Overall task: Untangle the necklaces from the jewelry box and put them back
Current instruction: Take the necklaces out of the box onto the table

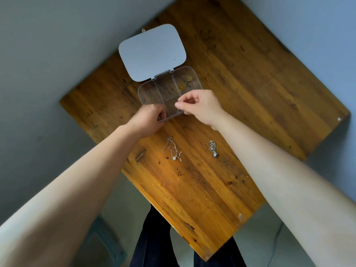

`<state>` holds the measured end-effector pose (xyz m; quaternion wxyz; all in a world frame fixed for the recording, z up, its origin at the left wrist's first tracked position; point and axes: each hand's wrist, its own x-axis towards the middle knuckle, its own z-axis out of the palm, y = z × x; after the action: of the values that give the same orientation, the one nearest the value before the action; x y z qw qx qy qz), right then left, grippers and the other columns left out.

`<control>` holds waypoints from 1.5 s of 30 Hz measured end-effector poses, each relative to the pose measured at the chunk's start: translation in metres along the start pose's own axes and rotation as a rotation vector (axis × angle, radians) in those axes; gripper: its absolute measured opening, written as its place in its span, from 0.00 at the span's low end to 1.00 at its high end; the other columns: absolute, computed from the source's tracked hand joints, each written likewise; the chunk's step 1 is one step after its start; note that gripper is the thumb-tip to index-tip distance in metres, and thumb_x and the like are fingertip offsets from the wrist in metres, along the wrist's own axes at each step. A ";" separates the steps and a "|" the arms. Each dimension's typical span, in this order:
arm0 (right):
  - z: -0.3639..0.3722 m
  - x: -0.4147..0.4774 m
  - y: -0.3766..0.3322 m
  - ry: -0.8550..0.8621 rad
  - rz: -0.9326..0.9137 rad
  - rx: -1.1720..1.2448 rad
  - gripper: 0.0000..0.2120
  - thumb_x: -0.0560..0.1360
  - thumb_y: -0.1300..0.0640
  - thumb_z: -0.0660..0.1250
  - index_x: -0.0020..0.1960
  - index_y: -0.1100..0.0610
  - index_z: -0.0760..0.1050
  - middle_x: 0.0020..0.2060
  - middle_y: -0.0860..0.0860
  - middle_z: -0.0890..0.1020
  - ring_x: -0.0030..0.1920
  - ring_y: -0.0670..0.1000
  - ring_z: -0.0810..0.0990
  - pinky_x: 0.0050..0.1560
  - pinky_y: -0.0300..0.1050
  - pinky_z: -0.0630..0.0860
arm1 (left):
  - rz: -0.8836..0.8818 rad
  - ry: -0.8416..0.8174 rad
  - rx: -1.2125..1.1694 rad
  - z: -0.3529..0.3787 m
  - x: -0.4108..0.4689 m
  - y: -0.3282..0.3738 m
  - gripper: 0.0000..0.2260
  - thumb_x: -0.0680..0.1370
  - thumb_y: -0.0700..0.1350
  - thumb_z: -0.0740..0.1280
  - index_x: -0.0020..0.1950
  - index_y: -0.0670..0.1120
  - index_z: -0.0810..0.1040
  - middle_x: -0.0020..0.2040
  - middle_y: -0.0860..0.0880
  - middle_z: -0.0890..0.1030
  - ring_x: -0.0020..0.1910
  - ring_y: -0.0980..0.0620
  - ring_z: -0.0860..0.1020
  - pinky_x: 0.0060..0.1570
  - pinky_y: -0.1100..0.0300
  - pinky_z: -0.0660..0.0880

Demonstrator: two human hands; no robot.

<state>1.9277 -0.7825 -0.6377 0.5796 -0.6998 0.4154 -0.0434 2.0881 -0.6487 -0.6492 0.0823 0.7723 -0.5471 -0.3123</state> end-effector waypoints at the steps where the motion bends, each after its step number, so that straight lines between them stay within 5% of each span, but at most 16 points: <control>1: -0.002 -0.002 0.000 0.048 0.040 0.120 0.05 0.73 0.52 0.77 0.48 0.50 0.84 0.40 0.46 0.87 0.42 0.45 0.86 0.44 0.38 0.82 | -0.009 0.004 -0.008 0.000 0.000 0.001 0.09 0.73 0.36 0.73 0.43 0.47 0.75 0.40 0.51 0.76 0.40 0.48 0.75 0.33 0.63 0.66; 7: -0.009 -0.009 -0.003 0.240 0.147 0.340 0.06 0.75 0.54 0.76 0.50 0.49 0.82 0.43 0.47 0.88 0.46 0.44 0.87 0.47 0.41 0.84 | -0.051 0.012 -0.134 -0.015 -0.002 0.012 0.08 0.73 0.50 0.77 0.45 0.49 0.82 0.41 0.54 0.81 0.38 0.59 0.76 0.33 0.69 0.67; 12: -0.010 -0.017 -0.015 0.259 0.193 0.378 0.07 0.76 0.56 0.75 0.54 0.54 0.82 0.46 0.50 0.87 0.47 0.46 0.87 0.50 0.44 0.84 | -0.064 0.098 -0.149 -0.028 -0.011 0.023 0.04 0.75 0.41 0.74 0.49 0.46 0.87 0.44 0.51 0.85 0.39 0.59 0.80 0.37 0.74 0.69; 18: -0.019 -0.040 -0.048 0.271 0.131 0.556 0.10 0.76 0.57 0.75 0.55 0.56 0.82 0.44 0.52 0.88 0.47 0.49 0.88 0.49 0.45 0.84 | -0.108 0.362 -0.391 -0.048 -0.029 0.045 0.04 0.76 0.42 0.75 0.49 0.44 0.85 0.43 0.49 0.85 0.36 0.61 0.80 0.37 0.71 0.76; 24: -0.044 -0.081 -0.083 0.327 0.026 0.616 0.09 0.76 0.58 0.75 0.55 0.57 0.81 0.45 0.54 0.87 0.48 0.54 0.87 0.52 0.49 0.84 | -0.121 0.496 -0.743 -0.068 -0.053 0.089 0.03 0.77 0.39 0.73 0.46 0.46 0.82 0.43 0.43 0.85 0.44 0.43 0.84 0.46 0.51 0.84; 32: -0.085 -0.130 -0.090 0.386 -0.119 0.599 0.06 0.78 0.57 0.73 0.55 0.54 0.81 0.45 0.53 0.87 0.48 0.54 0.87 0.49 0.46 0.83 | -0.067 0.480 -1.027 -0.065 -0.074 0.136 0.02 0.78 0.37 0.71 0.49 0.39 0.81 0.44 0.39 0.85 0.41 0.43 0.84 0.41 0.55 0.83; 37: -0.087 -0.140 -0.060 0.442 -0.070 0.511 0.04 0.78 0.56 0.72 0.53 0.51 0.83 0.42 0.51 0.87 0.47 0.52 0.87 0.46 0.44 0.83 | -0.147 0.362 -0.966 -0.016 -0.071 0.136 0.01 0.77 0.36 0.71 0.48 0.39 0.81 0.41 0.39 0.84 0.37 0.50 0.79 0.39 0.55 0.79; 42: -0.073 -0.135 -0.007 0.506 0.065 0.349 0.05 0.79 0.57 0.70 0.51 0.48 0.82 0.38 0.48 0.87 0.43 0.48 0.87 0.43 0.38 0.83 | -0.334 0.202 -0.706 0.046 -0.068 0.118 0.05 0.76 0.39 0.70 0.43 0.49 0.79 0.36 0.53 0.80 0.34 0.53 0.75 0.37 0.59 0.74; 45: -0.061 -0.132 0.034 0.438 0.223 0.164 0.08 0.80 0.58 0.67 0.56 0.50 0.82 0.41 0.46 0.87 0.45 0.47 0.86 0.52 0.43 0.83 | -0.339 0.121 -0.524 0.071 -0.075 0.106 0.06 0.76 0.40 0.70 0.43 0.51 0.79 0.38 0.54 0.79 0.39 0.51 0.77 0.35 0.66 0.71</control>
<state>1.7907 -0.7454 -0.5914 0.5320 -0.5742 0.6005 -0.1632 1.9474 -0.6077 -0.6262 0.2575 0.8223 -0.3056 -0.4052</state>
